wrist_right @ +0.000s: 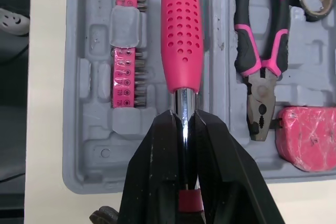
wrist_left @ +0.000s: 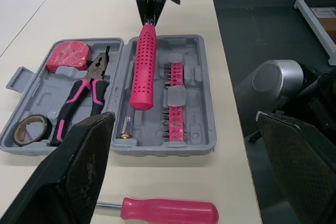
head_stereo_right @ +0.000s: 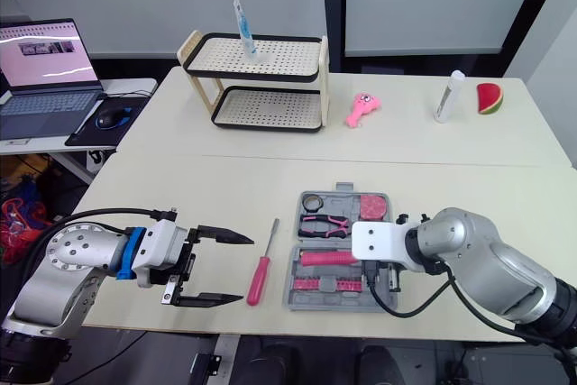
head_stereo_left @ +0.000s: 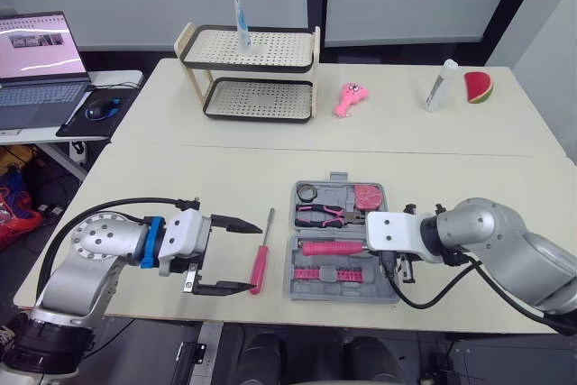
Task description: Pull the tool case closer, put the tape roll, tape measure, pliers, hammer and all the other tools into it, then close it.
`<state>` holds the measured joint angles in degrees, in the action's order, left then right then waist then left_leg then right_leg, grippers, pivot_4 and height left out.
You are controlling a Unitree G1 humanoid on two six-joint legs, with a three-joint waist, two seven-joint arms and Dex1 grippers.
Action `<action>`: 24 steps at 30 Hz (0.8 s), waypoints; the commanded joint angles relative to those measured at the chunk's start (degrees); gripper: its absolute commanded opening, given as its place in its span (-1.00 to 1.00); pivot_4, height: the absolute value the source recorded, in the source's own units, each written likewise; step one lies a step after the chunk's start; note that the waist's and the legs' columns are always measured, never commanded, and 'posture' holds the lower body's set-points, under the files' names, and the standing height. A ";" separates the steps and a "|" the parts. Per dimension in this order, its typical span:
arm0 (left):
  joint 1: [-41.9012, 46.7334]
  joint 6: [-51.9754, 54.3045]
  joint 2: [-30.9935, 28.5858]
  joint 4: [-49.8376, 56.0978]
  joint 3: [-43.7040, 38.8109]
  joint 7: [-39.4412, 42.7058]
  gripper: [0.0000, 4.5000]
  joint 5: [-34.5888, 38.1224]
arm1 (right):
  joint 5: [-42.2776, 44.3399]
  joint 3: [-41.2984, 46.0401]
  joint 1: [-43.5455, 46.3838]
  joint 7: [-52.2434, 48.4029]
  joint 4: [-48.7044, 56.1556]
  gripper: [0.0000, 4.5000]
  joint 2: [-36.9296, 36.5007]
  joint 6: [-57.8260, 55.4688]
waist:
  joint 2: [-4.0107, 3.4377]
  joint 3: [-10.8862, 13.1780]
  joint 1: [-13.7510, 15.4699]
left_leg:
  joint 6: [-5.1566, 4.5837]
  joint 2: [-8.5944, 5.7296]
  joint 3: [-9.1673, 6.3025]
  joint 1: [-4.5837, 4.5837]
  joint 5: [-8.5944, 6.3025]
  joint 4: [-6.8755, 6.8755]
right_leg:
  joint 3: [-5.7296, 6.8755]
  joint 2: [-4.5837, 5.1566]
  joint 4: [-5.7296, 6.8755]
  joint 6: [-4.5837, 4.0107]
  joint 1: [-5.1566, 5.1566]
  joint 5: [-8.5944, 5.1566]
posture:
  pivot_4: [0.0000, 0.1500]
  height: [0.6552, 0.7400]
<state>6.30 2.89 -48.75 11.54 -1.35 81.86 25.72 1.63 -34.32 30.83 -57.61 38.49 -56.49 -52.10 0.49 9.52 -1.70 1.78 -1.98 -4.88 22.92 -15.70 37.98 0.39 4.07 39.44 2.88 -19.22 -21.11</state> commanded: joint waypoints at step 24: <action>0.44 0.75 -1.85 1.34 -0.73 0.13 1.00 -0.10 | -9.23 -7.69 4.28 1.54 -4.63 -0.90 9.65 -1.19 | 0.00 0.00 -0.18 | 0.16 0.00 -0.01 -0.01 0.09 -0.01 | 0.00 -0.02 0.11 0.00 -0.08 0.00 | 1.00 1.00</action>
<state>6.50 3.48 -49.79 11.43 -1.57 81.94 25.23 -6.69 -42.41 34.46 -56.59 32.89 -46.97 -54.17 0.49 9.52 -1.89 1.94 -1.98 -4.89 22.90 -15.61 37.96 0.40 4.05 39.55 2.87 -19.30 -21.11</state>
